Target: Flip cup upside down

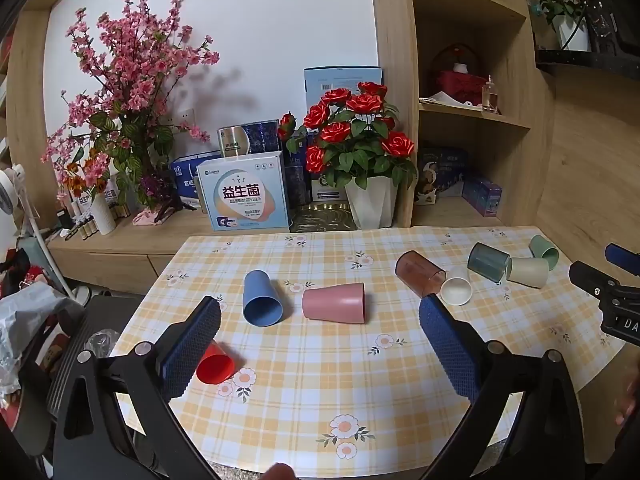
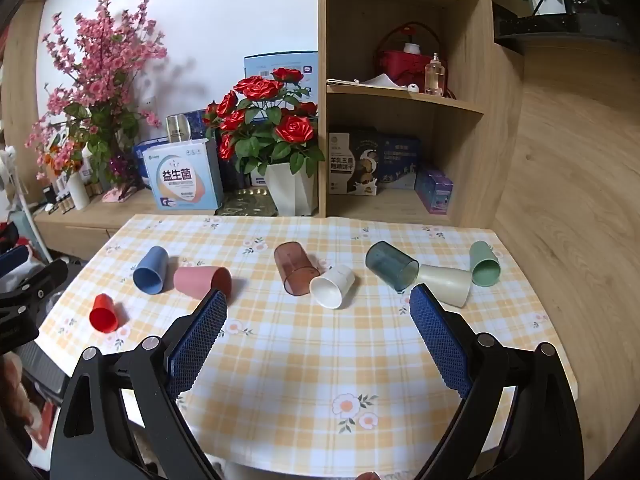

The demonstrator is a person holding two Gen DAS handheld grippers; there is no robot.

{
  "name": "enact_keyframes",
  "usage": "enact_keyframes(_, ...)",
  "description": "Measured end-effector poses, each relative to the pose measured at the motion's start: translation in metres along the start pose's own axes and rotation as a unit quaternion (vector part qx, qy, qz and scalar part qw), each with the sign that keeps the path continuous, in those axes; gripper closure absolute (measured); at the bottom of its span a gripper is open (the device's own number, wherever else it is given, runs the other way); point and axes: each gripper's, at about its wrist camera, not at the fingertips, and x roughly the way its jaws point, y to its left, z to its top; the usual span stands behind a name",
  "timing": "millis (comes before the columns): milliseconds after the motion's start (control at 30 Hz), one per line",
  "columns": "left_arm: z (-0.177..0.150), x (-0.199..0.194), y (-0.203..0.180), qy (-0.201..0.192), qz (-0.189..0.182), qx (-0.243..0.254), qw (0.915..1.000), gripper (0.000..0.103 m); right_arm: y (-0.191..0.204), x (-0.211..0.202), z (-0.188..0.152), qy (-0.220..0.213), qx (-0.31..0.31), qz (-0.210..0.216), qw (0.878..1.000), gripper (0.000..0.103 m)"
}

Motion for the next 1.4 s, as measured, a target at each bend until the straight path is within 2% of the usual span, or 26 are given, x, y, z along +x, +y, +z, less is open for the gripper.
enact_keyframes(1400, 0.0032, -0.0032, 0.0019, -0.009, 0.002, -0.006, 0.9999, 0.006, -0.0046, -0.0079, 0.0026, -0.015, 0.006, -0.006, 1.0, 0.013)
